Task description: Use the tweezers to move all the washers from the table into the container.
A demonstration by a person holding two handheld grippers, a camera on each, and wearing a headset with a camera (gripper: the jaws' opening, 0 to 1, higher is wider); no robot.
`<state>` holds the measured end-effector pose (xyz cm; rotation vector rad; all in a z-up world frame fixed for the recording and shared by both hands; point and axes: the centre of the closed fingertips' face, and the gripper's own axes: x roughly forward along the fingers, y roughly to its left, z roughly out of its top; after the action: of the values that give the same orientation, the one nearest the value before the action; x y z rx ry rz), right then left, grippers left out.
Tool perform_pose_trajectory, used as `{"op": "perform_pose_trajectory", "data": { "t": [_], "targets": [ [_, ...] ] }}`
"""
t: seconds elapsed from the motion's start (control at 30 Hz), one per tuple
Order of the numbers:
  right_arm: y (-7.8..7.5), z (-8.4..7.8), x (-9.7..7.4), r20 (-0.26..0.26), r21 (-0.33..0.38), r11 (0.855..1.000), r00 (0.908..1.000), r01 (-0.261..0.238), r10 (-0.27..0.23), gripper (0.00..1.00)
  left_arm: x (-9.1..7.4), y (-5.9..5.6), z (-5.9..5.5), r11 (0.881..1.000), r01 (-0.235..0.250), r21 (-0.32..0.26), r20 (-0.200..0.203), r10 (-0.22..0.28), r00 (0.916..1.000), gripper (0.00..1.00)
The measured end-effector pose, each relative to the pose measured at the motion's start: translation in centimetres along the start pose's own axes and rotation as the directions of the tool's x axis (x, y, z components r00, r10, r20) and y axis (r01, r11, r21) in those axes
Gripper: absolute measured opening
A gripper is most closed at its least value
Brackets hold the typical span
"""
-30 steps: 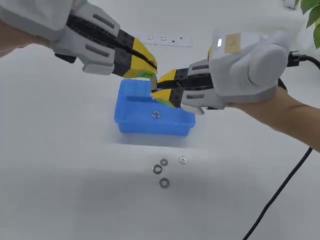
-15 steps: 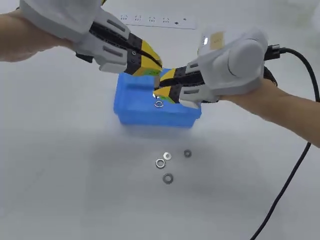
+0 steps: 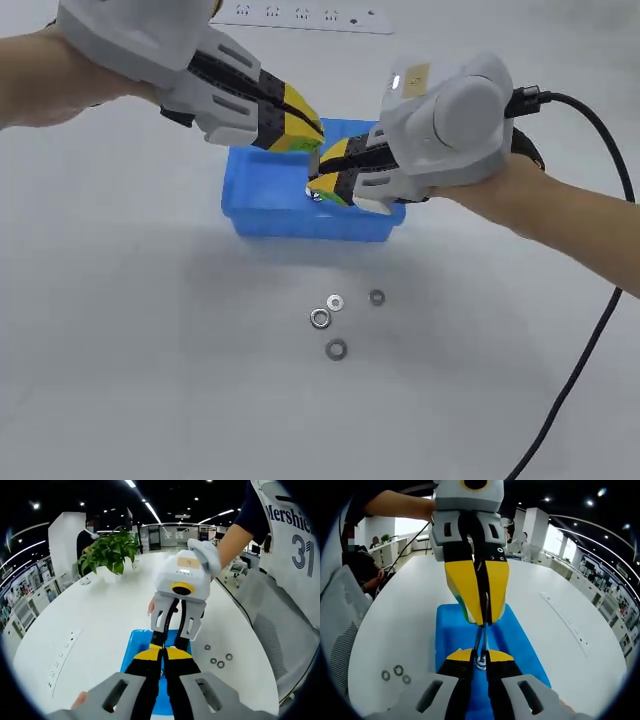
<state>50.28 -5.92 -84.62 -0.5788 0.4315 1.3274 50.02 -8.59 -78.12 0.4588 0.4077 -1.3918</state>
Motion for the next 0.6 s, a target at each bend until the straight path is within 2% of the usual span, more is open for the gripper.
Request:
{"op": "perform_pose_trajectory", "data": {
  "t": [0.27,0.6],
  "targets": [
    [0.0,0.1,-0.2,0.011,0.010,1.000,0.9999,0.010,-0.010,0.12,0.0,-0.3,0.3,1.000,0.001,0.004,0.000,-0.001,1.0000,0.06],
    [0.7,1.6,-1.0,0.040,0.011,1.000,0.9990,0.018,-0.019,0.13,-0.7,-0.7,2.0,1.000,-0.008,0.017,0.024,0.008,0.9997,0.06]
  ]
}}
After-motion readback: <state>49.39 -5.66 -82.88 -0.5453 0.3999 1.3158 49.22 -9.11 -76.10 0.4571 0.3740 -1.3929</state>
